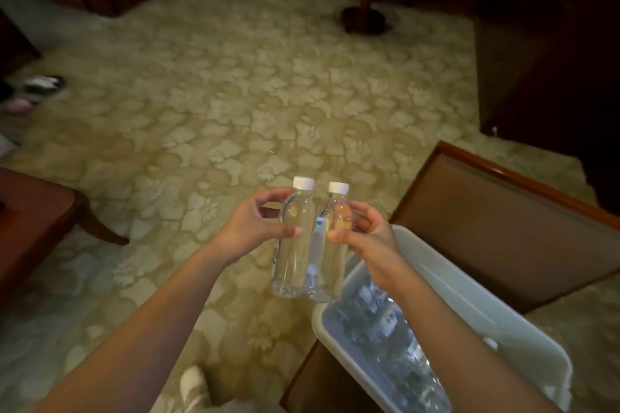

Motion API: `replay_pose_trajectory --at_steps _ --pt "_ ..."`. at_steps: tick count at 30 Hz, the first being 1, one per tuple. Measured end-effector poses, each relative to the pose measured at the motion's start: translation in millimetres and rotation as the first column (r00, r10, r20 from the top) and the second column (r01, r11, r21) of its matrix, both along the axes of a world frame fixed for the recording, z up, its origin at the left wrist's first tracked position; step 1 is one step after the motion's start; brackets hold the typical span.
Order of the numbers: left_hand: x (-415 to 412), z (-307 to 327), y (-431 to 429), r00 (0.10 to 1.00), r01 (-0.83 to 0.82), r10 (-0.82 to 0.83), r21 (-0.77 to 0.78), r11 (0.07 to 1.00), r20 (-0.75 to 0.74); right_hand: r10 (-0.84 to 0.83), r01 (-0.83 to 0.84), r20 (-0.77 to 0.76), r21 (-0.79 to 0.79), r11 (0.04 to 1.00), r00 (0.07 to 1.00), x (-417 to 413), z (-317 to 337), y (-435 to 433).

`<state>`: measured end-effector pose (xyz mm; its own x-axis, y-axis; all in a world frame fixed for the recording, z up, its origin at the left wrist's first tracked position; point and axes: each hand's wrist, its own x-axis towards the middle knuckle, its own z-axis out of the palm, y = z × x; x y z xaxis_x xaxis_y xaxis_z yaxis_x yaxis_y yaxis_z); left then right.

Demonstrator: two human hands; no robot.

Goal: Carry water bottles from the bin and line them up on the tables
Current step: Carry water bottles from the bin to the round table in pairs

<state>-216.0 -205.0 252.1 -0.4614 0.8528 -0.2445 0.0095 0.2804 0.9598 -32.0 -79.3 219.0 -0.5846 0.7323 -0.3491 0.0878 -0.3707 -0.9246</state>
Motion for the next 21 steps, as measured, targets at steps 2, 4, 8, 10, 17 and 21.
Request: replay_pose_trajectory --at_steps 2,4,8,10,17,21 --pt "-32.2 13.4 -17.1 0.999 -0.03 0.031 0.034 0.999 -0.018 0.041 -0.041 -0.008 0.029 0.999 0.999 -36.7 16.1 -9.2" --pt "-67.5 26.0 -32.4 0.998 -0.044 0.046 0.061 0.997 -0.033 0.076 -0.075 -0.02 0.06 0.995 0.997 -75.1 31.5 -20.8" --pt "-146.3 48.0 -58.7 0.996 -0.036 0.043 0.096 0.995 -0.078 0.094 -0.09 -0.035 0.112 0.99 0.995 -152.6 56.2 -45.7" --pt "-185.6 57.4 -69.6 0.995 -0.03 0.04 0.105 0.994 -0.093 0.1 -0.093 -0.04 0.141 0.986 0.994 -188.9 65.2 -56.3" --pt "-286.9 86.1 -98.8 0.99 -0.031 0.052 0.153 0.988 -0.135 0.147 -0.133 -0.05 0.221 0.966 0.988 -292.2 92.9 -77.9" --pt "-323.5 92.3 -93.8 0.99 -0.022 0.047 0.182 0.983 -0.132 0.163 -0.149 -0.035 0.259 0.954 0.986 -327.6 104.5 -69.8"
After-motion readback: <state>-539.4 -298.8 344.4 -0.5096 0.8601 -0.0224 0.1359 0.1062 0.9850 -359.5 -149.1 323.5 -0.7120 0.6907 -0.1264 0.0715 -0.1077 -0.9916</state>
